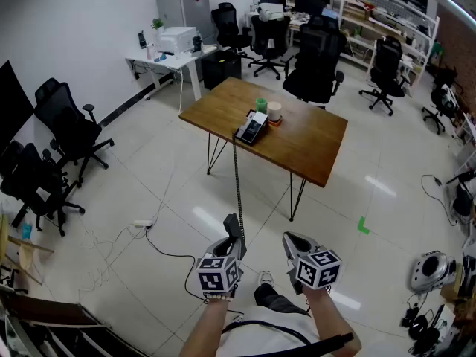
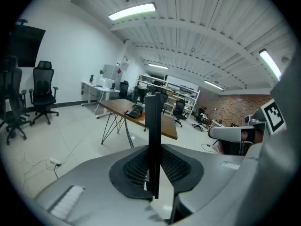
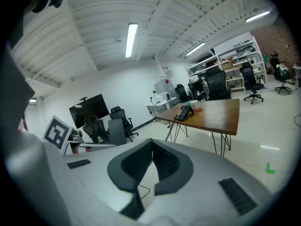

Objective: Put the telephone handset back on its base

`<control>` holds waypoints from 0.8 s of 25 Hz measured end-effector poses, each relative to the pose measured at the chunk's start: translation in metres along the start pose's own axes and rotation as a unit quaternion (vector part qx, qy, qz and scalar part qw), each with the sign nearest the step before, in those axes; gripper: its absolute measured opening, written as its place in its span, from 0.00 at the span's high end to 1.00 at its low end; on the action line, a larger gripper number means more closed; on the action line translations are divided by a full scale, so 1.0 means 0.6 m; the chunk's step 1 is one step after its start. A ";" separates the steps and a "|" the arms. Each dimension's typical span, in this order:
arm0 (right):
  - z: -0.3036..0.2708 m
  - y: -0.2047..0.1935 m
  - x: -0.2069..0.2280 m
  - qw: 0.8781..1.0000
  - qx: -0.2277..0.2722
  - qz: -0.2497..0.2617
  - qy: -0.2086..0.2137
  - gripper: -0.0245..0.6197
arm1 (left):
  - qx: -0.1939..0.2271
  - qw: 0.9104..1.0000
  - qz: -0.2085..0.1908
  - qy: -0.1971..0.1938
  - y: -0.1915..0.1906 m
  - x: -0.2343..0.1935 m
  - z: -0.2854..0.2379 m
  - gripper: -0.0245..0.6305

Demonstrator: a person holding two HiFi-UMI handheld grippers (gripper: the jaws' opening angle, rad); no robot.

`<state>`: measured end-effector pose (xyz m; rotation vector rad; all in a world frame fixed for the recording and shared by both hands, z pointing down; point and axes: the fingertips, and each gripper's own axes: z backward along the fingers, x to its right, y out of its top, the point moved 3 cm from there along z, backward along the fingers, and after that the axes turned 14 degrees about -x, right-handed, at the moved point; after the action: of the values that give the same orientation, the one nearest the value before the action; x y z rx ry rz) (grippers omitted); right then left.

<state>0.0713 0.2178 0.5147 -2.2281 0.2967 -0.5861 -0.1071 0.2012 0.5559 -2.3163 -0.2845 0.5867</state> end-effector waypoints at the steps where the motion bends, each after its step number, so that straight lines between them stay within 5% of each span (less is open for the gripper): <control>1: 0.000 0.003 0.001 1.000 0.001 0.000 -0.001 0.96 | 0.000 1.000 0.000 0.000 0.002 0.000 -0.001 0.86; 20: -0.016 0.022 0.013 1.000 0.009 -0.013 0.005 0.96 | -0.004 1.000 0.005 0.003 0.013 -0.010 -0.014 0.86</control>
<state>0.0731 0.2001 0.5128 -2.2141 0.2671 -0.6124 -0.1083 0.1884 0.5577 -2.3276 -0.2720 0.5842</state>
